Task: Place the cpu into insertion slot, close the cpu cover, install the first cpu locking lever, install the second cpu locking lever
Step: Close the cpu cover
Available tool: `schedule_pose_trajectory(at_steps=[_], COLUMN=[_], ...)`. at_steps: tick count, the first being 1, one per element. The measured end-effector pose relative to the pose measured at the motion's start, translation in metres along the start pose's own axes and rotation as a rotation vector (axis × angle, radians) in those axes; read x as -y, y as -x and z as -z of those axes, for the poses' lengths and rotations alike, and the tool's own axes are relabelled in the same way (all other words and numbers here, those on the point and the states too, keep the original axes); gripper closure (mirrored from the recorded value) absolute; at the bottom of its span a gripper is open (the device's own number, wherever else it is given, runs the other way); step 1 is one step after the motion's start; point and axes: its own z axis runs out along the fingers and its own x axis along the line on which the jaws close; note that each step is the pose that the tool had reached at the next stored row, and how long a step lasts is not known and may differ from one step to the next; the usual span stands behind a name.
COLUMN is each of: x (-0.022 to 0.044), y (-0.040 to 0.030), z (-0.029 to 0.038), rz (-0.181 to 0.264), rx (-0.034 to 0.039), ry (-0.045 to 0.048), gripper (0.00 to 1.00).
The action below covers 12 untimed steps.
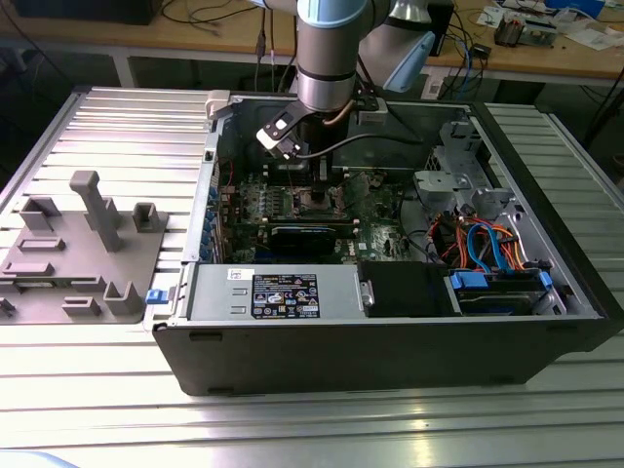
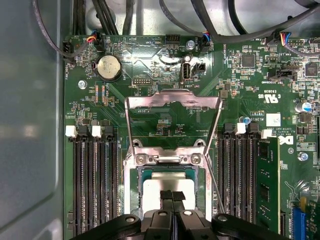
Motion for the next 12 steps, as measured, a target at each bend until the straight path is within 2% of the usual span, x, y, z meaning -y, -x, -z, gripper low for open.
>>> schedule_pose_trajectory(at_steps=[3,12], x=[-0.0001,-0.0005], y=[0.0001,0.0006], z=[0.0030,0.0178], rz=[0.000,0.000], rx=[-0.0001,-0.0001], ry=[0.0001,0.0001], gripper=[0.89,0.89])
